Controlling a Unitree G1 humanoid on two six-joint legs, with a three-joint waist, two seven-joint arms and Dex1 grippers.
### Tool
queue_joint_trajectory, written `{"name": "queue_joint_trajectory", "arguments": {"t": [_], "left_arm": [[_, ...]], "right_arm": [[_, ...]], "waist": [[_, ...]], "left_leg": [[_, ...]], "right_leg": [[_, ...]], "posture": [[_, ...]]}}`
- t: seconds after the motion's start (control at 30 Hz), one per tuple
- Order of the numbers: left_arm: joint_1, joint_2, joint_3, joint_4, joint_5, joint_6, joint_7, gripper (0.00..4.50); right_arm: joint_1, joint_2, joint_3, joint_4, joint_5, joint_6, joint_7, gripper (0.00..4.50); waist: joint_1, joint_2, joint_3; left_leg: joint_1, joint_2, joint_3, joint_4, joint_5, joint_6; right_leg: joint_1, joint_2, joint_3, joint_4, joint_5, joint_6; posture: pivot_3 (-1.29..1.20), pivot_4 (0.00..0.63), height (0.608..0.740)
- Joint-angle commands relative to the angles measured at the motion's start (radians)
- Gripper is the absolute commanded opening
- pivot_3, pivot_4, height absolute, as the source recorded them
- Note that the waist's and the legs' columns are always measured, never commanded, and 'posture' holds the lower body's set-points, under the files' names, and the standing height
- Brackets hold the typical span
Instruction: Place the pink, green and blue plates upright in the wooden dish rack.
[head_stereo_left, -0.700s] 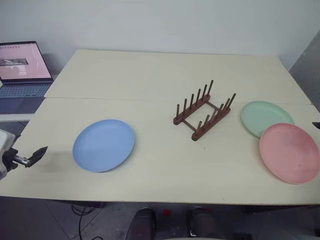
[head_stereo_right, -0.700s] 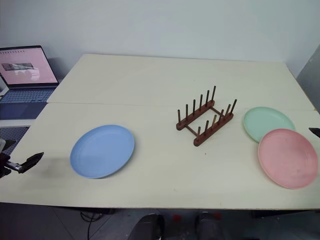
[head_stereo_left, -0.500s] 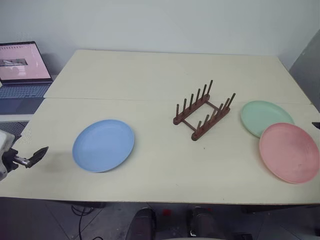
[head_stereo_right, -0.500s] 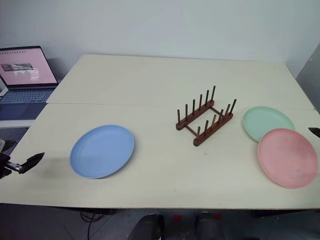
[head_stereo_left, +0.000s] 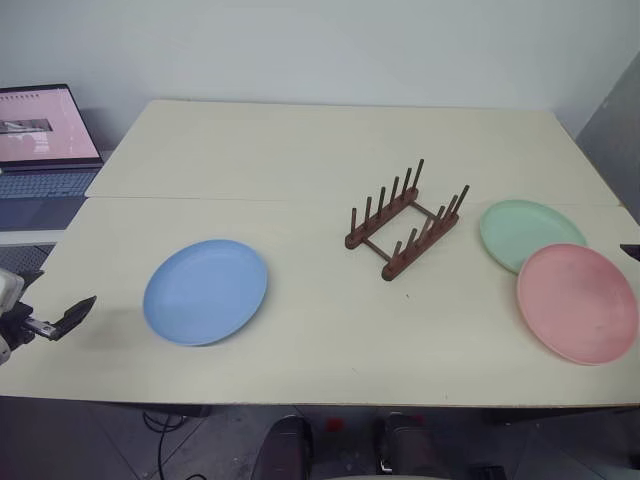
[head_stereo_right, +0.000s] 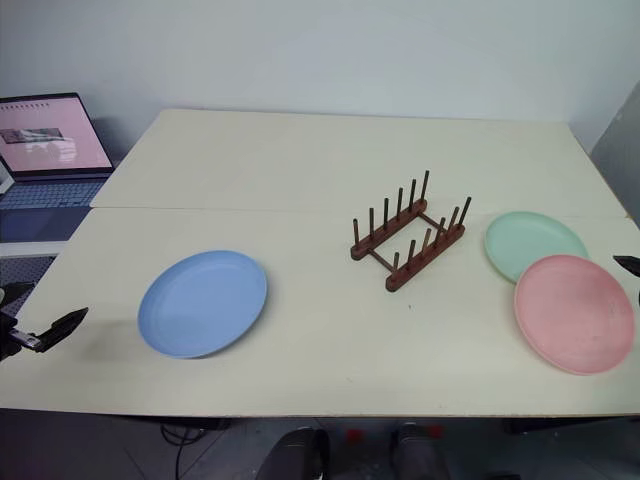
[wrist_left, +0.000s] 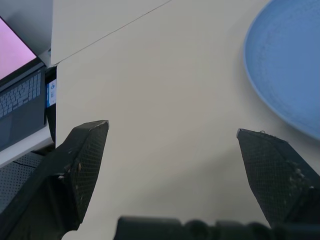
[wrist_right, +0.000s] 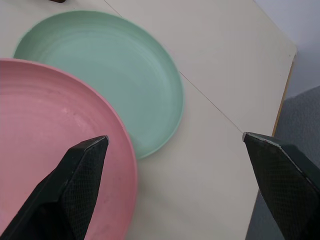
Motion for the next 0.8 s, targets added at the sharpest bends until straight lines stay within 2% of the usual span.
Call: {"name": "queue_joint_trajectory", "arguments": {"t": [0.03,0.17,0.33,0.4,0.53,0.7,0.8], "left_arm": [[-0.012,0.005,0.047,0.004,-0.036,-0.005,-0.020,4.49],[-0.023,-0.018,0.011,-0.083,-0.072,0.029,-0.034,4.49],[-0.071,-0.086,-0.144,-0.368,-0.108,0.150,-0.009,4.49],[-0.117,-0.117,-0.201,-0.466,-0.143,0.232,0.023,4.49],[-0.244,-0.218,-0.458,-0.667,-0.166,0.420,0.094,4.49],[-0.380,-0.358,-0.662,-0.678,-0.119,0.493,0.157,4.49],[-0.484,-0.480,-0.794,-0.588,-0.047,0.483,0.203,4.49]], "right_arm": [[-0.021,-0.012,-0.016,-0.001,0.005,-0.012,0.000,4.50],[-0.026,-0.003,-0.030,-0.010,0.029,0.031,0.005,4.50],[0.038,0.009,-0.061,-0.124,0.077,0.044,0.044,4.50],[0.088,0.013,-0.081,-0.204,0.108,0.079,0.065,4.50],[0.272,0.027,-0.165,-0.525,0.216,0.248,0.094,4.50],[0.452,0.028,-0.275,-0.836,0.334,0.494,0.114,4.50],[0.534,0.037,-0.348,-1.004,0.421,0.652,0.121,4.50]], "waist": [[-0.001,0.000,0.000],[-0.003,0.000,0.000],[0.004,0.000,0.000],[0.006,0.000,0.000],[0.006,0.000,-0.001],[0.003,-0.001,0.000],[0.008,-0.001,-0.001]], "left_leg": [[0.000,0.000,0.002,0.000,0.000,0.000],[0.000,0.001,0.007,0.001,0.000,0.000],[0.001,0.000,0.008,0.003,0.000,0.000],[0.001,0.000,0.008,0.004,0.000,0.000],[0.000,0.000,0.008,0.005,0.000,0.000],[0.001,0.000,0.007,0.006,0.000,0.000],[0.001,0.000,0.005,0.007,0.000,0.000]], "right_leg": [[-0.001,0.000,0.001,0.001,0.000,0.000],[-0.001,0.002,0.002,0.003,0.000,0.000],[-0.001,0.002,0.003,0.006,0.000,0.001],[-0.001,0.004,0.003,0.007,0.003,0.006],[-0.001,0.006,0.006,0.007,0.005,0.010],[0.000,0.010,0.008,0.007,0.004,0.015],[0.000,0.013,0.007,0.008,0.004,0.014]], "posture": [[0.00,0.150,0.740],[0.00,0.150,0.740],[0.00,0.150,0.740],[0.00,0.150,0.740],[0.00,0.150,0.740],[0.00,0.150,0.740],[0.00,0.150,0.740]]}}
